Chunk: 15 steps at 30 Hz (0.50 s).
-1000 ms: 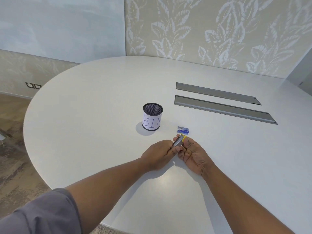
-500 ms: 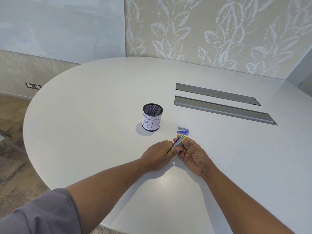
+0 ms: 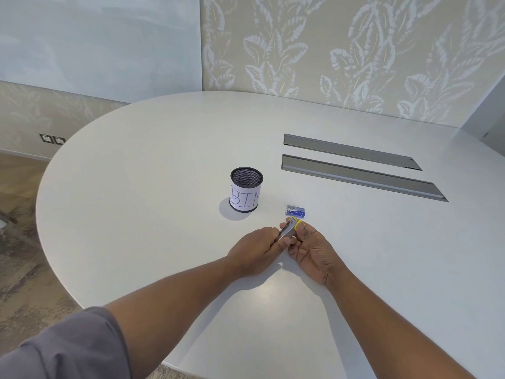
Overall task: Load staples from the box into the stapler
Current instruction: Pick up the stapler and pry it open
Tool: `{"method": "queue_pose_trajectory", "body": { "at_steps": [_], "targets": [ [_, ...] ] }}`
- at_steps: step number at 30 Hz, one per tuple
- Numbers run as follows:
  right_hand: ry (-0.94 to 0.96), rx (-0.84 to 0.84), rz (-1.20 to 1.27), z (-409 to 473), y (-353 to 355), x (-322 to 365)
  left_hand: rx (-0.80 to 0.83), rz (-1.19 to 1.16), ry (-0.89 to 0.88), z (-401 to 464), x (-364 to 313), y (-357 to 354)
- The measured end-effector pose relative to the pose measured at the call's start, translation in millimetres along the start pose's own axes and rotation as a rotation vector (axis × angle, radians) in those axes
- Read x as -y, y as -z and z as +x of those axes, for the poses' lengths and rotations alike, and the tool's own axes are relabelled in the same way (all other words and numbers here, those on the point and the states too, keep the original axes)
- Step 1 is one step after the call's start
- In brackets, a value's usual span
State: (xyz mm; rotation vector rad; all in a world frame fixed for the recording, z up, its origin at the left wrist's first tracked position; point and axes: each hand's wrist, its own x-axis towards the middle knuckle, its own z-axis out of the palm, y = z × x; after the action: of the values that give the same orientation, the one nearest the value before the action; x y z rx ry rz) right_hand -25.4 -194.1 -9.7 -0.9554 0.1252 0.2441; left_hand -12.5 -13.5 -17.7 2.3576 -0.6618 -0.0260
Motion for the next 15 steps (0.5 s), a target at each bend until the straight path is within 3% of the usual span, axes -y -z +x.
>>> {"method": "queue_pose_trajectory", "body": {
  "at_steps": [15],
  "targets": [
    [0.012, -0.004, -0.033, -1.4, -0.4, -1.0, 0.002, 0.016, -0.004, -1.2, -1.4, 0.7]
  ]
}}
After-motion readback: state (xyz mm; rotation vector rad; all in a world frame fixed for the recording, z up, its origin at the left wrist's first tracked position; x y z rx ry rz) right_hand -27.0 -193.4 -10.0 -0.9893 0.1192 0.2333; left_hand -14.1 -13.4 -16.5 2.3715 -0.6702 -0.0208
